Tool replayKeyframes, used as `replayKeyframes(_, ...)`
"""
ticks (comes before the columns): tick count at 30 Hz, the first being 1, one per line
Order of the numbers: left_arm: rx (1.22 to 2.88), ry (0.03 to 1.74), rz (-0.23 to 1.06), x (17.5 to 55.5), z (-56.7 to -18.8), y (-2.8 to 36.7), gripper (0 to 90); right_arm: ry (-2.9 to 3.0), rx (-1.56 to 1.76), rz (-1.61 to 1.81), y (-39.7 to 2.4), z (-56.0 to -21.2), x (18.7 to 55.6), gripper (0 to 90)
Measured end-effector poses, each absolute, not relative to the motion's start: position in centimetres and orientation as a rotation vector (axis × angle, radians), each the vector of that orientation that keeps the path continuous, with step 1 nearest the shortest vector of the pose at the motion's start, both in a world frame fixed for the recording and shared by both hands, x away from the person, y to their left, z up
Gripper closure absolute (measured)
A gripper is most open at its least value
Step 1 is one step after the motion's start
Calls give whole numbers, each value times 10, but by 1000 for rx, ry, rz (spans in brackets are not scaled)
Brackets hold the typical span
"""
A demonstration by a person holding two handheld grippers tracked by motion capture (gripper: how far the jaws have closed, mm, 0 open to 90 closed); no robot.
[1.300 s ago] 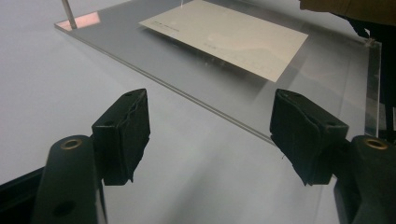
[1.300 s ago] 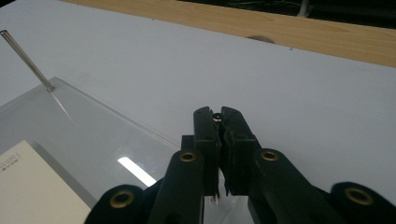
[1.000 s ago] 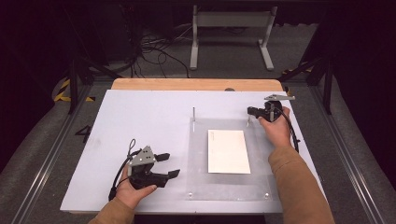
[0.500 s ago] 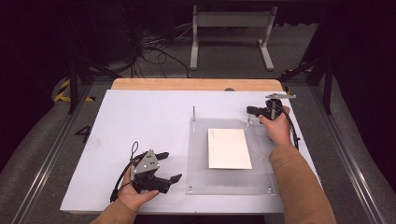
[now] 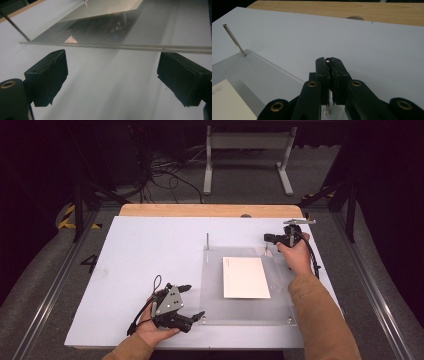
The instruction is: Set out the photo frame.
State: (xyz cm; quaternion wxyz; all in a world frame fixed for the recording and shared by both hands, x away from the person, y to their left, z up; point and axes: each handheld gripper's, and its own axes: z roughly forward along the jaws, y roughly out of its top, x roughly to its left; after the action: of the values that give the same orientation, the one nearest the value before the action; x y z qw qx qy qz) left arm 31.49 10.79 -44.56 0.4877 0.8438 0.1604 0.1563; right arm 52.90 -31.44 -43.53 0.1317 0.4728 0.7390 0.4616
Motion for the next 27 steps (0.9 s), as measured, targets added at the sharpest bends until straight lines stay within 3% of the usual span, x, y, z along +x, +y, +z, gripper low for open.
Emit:
replayKeyframes(5, 2053, 280, 454, 311, -449, 93, 102, 2150, 1387, 1349, -315, -436, 530, 849)
replayKeyframes(13, 1995, 233, 470, 315, -446, 87, 154, 2157, 1384, 1341, -314, -436, 530, 847)
replayKeyframes(20, 1989, 199, 497, 320, -451, 83, 271, 2217, 1385, 1251, -307, -446, 531, 840)
replayKeyframes(27, 1910, 185, 516, 321, -441, 87, 479, 2240, 1389, 1214, -306, -441, 533, 834)
